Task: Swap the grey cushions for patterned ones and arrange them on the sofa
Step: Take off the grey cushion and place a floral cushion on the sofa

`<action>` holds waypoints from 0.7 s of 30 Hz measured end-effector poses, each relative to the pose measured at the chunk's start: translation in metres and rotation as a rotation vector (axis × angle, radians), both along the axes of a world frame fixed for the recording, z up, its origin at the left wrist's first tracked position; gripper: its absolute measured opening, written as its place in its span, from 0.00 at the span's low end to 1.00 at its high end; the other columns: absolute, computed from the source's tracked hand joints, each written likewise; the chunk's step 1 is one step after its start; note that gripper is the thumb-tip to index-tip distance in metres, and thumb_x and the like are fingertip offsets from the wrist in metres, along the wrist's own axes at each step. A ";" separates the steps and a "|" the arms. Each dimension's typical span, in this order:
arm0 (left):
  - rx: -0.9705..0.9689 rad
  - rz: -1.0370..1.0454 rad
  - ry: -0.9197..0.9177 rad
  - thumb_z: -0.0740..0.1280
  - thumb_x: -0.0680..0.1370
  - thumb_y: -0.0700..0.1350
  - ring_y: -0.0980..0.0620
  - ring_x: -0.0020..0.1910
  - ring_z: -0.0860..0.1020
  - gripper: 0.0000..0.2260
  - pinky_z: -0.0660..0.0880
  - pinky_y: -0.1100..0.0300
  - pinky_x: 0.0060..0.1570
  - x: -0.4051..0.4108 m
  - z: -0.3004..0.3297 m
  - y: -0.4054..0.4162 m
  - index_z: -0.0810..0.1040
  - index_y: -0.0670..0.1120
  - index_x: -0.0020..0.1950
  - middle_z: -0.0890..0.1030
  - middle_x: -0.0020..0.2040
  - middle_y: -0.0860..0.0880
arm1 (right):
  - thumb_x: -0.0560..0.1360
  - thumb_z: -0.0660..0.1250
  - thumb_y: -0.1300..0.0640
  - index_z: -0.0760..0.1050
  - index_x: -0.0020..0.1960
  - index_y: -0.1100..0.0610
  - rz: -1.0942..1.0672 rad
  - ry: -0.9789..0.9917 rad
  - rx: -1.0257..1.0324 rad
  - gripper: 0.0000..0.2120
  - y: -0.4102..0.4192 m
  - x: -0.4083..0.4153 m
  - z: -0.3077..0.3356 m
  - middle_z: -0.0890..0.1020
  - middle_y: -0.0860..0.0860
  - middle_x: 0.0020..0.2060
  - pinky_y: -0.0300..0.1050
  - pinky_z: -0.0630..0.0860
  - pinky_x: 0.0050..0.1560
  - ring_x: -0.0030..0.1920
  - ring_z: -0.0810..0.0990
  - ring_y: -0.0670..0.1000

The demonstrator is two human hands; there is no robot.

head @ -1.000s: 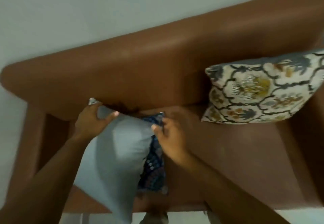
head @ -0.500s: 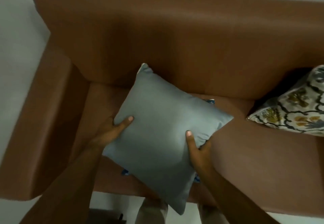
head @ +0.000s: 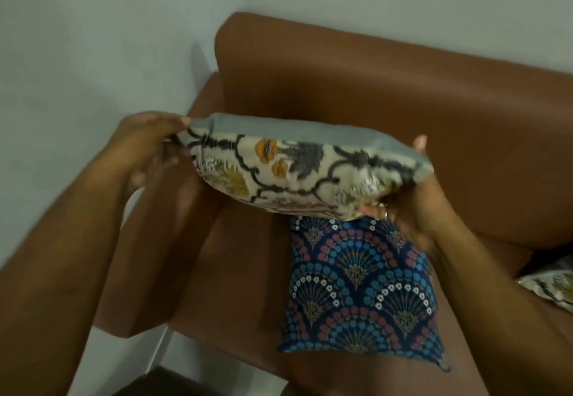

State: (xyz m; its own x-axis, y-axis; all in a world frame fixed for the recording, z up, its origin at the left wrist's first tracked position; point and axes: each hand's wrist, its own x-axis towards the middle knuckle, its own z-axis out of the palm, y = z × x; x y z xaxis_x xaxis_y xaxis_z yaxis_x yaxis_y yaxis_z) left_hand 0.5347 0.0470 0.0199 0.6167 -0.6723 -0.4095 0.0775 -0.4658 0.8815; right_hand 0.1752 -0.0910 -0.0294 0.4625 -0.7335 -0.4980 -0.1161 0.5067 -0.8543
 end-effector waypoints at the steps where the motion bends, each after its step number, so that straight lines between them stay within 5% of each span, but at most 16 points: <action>1: -0.047 0.074 -0.043 0.70 0.80 0.39 0.56 0.28 0.80 0.06 0.74 0.67 0.27 0.005 0.001 -0.012 0.81 0.46 0.44 0.85 0.30 0.53 | 0.69 0.47 0.20 0.75 0.72 0.48 0.024 -0.026 -0.021 0.45 -0.006 0.017 0.005 0.85 0.52 0.61 0.54 0.84 0.49 0.60 0.84 0.56; 4: -0.192 0.149 -0.105 0.73 0.74 0.38 0.54 0.35 0.85 0.04 0.83 0.60 0.41 0.012 -0.005 -0.050 0.83 0.46 0.42 0.87 0.35 0.51 | 0.59 0.52 0.13 0.77 0.67 0.46 0.158 -0.011 -0.123 0.51 -0.014 0.058 0.002 0.84 0.48 0.61 0.51 0.85 0.48 0.56 0.86 0.49; 7: 0.072 -0.052 -0.475 0.80 0.69 0.53 0.51 0.51 0.84 0.13 0.82 0.49 0.57 -0.004 -0.041 -0.059 0.85 0.52 0.50 0.87 0.51 0.50 | 0.63 0.69 0.22 0.67 0.72 0.43 0.257 0.183 -0.513 0.44 -0.015 0.104 -0.017 0.78 0.37 0.60 0.33 0.80 0.49 0.54 0.81 0.33; 9: 0.235 -0.034 -0.639 0.80 0.66 0.63 0.44 0.66 0.78 0.33 0.75 0.44 0.67 -0.012 -0.076 -0.045 0.79 0.50 0.67 0.81 0.66 0.45 | 0.65 0.75 0.30 0.62 0.77 0.49 0.285 0.339 -0.702 0.48 -0.021 0.134 -0.035 0.74 0.46 0.69 0.45 0.78 0.62 0.67 0.76 0.43; 12: 0.240 0.312 -0.269 0.73 0.61 0.77 0.43 0.74 0.71 0.57 0.72 0.45 0.70 0.008 -0.117 -0.020 0.65 0.46 0.80 0.71 0.78 0.43 | 0.59 0.74 0.24 0.58 0.78 0.51 0.179 0.526 -0.607 0.58 -0.040 0.156 -0.050 0.69 0.55 0.72 0.62 0.73 0.68 0.72 0.70 0.60; 15: 0.021 0.327 0.055 0.68 0.72 0.74 0.60 0.54 0.84 0.42 0.83 0.62 0.48 0.035 -0.136 -0.031 0.73 0.45 0.75 0.83 0.66 0.48 | 0.57 0.73 0.23 0.65 0.72 0.52 0.146 0.513 -0.458 0.54 -0.054 0.155 -0.063 0.73 0.53 0.67 0.62 0.77 0.64 0.68 0.75 0.58; 18: -0.145 0.385 0.153 0.75 0.73 0.64 0.55 0.47 0.87 0.30 0.86 0.55 0.44 0.038 -0.136 -0.068 0.79 0.47 0.67 0.87 0.53 0.49 | 0.65 0.75 0.30 0.70 0.67 0.42 0.094 0.381 -0.362 0.35 -0.042 0.144 -0.082 0.80 0.44 0.61 0.54 0.79 0.62 0.63 0.80 0.51; 20: -0.216 0.398 0.108 0.79 0.69 0.61 0.51 0.47 0.88 0.21 0.86 0.50 0.46 0.035 -0.131 -0.091 0.83 0.53 0.57 0.89 0.49 0.50 | 0.69 0.74 0.33 0.71 0.57 0.26 0.023 0.248 -0.298 0.19 -0.025 0.133 -0.098 0.82 0.30 0.51 0.41 0.80 0.53 0.54 0.82 0.36; 21: -0.247 0.390 0.061 0.79 0.67 0.61 0.52 0.46 0.88 0.18 0.86 0.50 0.44 0.036 -0.128 -0.101 0.83 0.55 0.52 0.89 0.47 0.53 | 0.67 0.74 0.31 0.69 0.54 0.21 -0.016 0.186 -0.253 0.19 -0.016 0.128 -0.103 0.81 0.25 0.49 0.38 0.80 0.52 0.52 0.80 0.31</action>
State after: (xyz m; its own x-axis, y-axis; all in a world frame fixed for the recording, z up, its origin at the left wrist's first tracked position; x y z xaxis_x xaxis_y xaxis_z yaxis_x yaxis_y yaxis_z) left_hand 0.5707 -0.0535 -0.1082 0.8228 -0.4769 -0.3092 0.2599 -0.1680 0.9509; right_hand 0.3034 -0.1070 -0.1321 0.3681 -0.8514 -0.3737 -0.2766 0.2835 -0.9182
